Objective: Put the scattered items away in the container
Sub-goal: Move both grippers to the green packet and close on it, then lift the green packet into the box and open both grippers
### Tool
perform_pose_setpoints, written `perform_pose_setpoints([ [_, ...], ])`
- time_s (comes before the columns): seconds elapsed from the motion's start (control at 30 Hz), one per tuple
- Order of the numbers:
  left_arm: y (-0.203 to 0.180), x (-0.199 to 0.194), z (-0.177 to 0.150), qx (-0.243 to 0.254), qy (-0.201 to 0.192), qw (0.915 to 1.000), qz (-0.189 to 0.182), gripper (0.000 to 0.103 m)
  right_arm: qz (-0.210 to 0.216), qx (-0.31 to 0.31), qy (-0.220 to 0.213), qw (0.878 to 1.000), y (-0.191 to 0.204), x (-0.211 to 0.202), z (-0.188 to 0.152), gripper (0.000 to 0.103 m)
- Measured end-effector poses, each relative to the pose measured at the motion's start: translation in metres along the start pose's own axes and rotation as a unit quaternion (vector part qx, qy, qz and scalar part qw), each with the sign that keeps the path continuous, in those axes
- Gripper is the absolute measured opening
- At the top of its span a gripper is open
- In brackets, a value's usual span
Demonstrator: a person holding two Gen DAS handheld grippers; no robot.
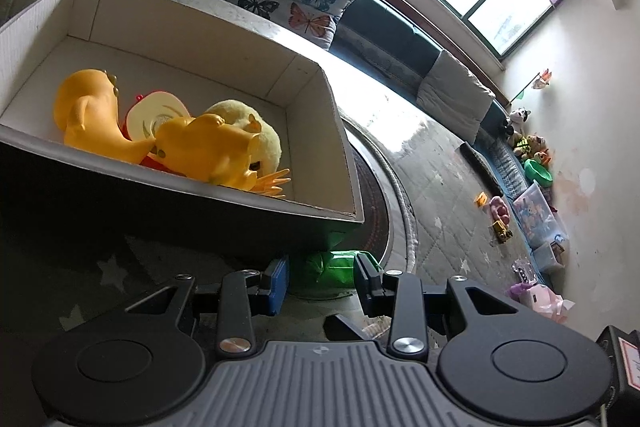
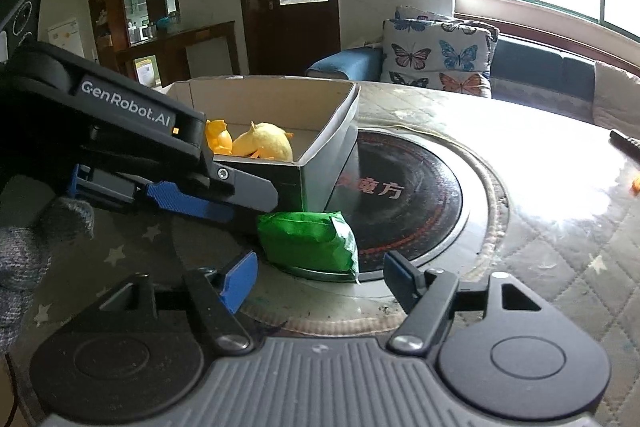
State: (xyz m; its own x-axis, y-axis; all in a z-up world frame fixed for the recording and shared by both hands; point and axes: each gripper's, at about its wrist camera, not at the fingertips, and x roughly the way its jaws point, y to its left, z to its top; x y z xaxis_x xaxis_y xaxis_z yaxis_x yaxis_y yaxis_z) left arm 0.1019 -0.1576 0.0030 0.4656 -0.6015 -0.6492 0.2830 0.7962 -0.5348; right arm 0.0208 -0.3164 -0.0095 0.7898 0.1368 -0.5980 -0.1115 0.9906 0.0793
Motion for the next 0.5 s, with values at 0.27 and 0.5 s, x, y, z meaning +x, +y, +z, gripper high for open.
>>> perform_pose_setpoints([
  [0.27,0.0,0.008,0.001,-0.007,0.005,1.0,0.0,0.037,0.006,0.005,-0.001,1.0,-0.003,0.012,0.0,0.059],
  [0.5,-0.001,0.014,0.001,-0.003,0.008,0.9999,-0.007,0.037,0.005,0.013,0.002,1.0,-0.002,0.01,-0.004,0.043],
])
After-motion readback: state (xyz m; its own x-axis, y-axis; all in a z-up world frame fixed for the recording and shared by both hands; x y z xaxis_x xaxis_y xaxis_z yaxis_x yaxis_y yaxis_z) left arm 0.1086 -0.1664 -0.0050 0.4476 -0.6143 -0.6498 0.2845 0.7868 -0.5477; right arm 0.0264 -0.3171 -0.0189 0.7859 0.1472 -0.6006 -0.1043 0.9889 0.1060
